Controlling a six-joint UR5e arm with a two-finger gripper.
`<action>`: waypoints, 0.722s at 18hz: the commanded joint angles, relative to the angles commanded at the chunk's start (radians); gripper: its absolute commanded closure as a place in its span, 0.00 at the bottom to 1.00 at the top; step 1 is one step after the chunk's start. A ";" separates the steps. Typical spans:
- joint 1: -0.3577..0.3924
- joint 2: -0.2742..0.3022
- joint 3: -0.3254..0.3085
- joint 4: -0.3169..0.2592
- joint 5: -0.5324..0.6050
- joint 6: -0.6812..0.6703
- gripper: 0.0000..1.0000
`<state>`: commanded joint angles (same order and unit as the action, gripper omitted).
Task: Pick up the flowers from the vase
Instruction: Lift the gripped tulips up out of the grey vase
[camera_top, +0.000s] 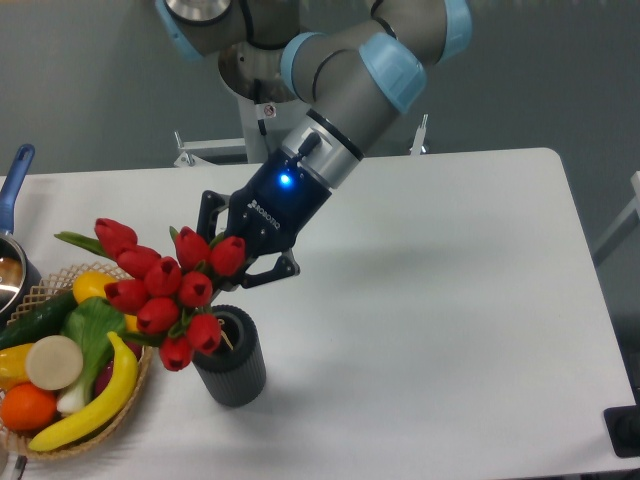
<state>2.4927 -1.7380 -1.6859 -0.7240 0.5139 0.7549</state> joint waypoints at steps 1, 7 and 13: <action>0.000 0.000 0.008 0.000 0.000 -0.014 0.75; 0.009 0.002 0.066 0.000 0.002 -0.061 0.75; 0.054 0.021 0.081 -0.002 0.002 -0.089 0.75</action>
<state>2.5464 -1.7166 -1.6046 -0.7256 0.5154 0.6658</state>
